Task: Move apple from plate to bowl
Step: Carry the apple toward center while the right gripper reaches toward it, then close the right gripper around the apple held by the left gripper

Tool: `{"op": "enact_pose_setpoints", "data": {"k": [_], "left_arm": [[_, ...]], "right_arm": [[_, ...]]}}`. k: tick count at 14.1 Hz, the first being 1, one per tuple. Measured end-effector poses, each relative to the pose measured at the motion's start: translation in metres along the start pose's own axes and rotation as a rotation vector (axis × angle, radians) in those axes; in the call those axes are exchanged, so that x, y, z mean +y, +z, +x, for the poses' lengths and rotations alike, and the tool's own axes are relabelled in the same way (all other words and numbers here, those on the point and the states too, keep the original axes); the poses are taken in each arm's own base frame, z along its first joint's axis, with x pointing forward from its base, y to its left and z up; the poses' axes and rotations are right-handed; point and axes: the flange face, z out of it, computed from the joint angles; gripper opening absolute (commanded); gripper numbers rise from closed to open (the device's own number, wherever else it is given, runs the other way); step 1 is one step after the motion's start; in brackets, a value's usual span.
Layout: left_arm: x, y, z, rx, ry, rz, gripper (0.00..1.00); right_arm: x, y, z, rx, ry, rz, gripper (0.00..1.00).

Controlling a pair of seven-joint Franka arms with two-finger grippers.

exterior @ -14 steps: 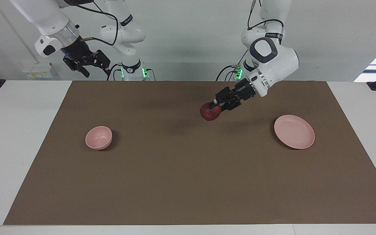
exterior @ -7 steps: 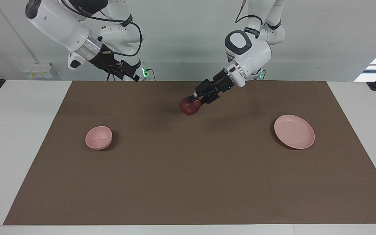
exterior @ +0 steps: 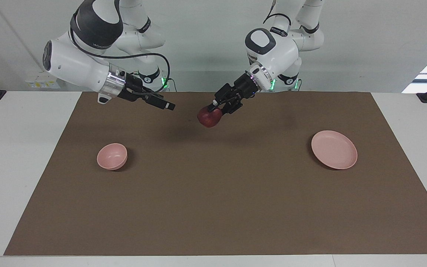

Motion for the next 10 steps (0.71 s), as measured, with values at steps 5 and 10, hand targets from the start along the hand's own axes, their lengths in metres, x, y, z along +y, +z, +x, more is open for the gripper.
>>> {"op": "enact_pose_setpoints", "data": {"k": [5, 10], "left_arm": [[0.004, 0.0, -0.004, 0.024, 0.005, -0.002, 0.0], [0.005, 0.0, -0.005, 0.028, 0.008, -0.004, 0.0]], "right_arm": [[-0.026, 0.025, 0.014, -0.051, 0.089, 0.01, 1.0], [-0.049, 0.052, 0.016, -0.08, 0.125, 0.014, 1.0]]}}
